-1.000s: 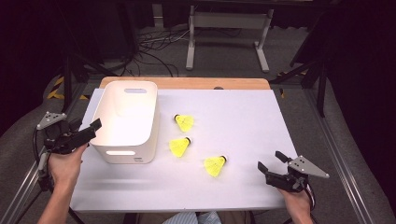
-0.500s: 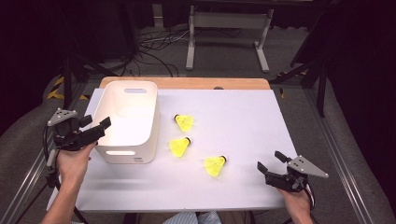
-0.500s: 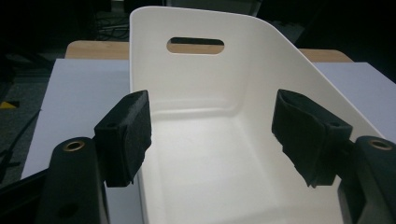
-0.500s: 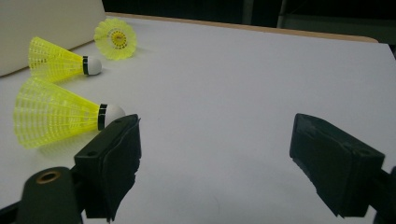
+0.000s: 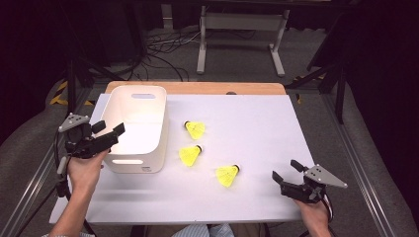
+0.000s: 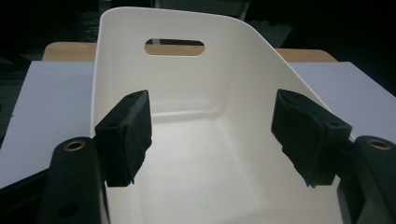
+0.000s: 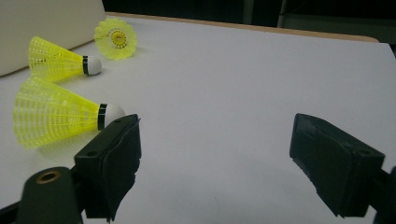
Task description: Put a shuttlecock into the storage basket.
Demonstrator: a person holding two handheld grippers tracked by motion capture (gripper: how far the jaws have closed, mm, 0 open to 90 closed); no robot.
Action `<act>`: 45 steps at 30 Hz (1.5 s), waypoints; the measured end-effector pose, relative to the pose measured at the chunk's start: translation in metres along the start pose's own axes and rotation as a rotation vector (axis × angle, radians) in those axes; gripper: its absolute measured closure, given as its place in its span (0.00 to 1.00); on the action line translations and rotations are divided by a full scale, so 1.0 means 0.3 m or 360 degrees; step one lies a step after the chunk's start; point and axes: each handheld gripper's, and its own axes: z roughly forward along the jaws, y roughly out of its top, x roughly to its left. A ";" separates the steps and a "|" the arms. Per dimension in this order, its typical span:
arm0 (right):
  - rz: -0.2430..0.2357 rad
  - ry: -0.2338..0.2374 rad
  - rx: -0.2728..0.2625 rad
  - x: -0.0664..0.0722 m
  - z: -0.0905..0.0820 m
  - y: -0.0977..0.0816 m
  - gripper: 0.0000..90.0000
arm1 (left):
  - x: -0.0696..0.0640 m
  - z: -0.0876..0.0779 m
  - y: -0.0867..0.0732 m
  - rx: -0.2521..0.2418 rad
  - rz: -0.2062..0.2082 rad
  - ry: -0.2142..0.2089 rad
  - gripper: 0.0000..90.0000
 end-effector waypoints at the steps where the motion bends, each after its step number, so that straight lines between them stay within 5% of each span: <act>1: 0.0001 -0.0001 -0.0001 0.000 0.000 0.000 0.19 | -0.005 0.002 0.000 0.0002 0.0002 -0.0004 0.33; 45: -0.0002 0.0010 -0.0005 0.000 -0.001 0.000 0.19 | -0.155 0.088 0.019 0.0039 0.0055 -0.0181 0.33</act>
